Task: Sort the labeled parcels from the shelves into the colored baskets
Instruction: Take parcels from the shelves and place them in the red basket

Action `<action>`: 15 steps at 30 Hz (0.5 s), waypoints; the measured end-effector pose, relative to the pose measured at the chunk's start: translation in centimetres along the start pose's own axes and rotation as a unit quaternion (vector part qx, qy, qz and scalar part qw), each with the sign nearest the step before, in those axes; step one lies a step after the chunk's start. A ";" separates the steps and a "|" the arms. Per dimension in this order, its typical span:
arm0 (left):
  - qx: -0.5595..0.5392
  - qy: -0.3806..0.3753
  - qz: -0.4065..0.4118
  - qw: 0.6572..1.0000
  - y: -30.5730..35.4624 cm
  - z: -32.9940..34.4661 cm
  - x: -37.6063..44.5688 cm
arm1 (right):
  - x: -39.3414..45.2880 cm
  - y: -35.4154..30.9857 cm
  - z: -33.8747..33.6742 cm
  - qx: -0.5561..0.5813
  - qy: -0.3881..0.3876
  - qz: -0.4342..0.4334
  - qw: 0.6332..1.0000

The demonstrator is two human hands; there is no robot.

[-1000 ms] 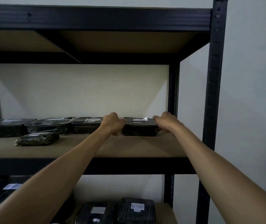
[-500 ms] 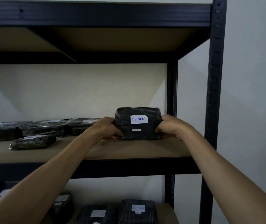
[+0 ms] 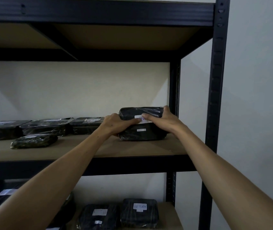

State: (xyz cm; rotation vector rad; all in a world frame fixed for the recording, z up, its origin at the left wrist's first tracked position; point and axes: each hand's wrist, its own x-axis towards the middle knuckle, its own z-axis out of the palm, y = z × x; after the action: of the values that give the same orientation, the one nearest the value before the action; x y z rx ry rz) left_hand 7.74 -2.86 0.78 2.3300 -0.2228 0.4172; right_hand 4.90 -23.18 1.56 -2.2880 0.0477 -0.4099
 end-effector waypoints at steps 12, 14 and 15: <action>-0.076 0.004 -0.017 0.997 -0.5 -1.2 -1.0 | 0.1 1.4 -0.2 0.131 0.060 -0.046 0.989; -0.110 0.026 -0.009 0.994 -0.1 -1.8 -1.3 | -0.2 0.9 -0.3 0.159 0.071 -0.071 0.982; -0.139 0.029 -0.008 0.990 -0.1 -2.2 -1.4 | -0.4 0.6 -0.4 0.173 0.074 -0.083 0.979</action>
State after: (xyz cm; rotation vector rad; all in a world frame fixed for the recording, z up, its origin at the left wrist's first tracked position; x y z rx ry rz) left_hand 5.96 -1.21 1.72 2.0433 -0.2201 0.4169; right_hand 4.44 -23.79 1.21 -1.9208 -0.1326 -0.6239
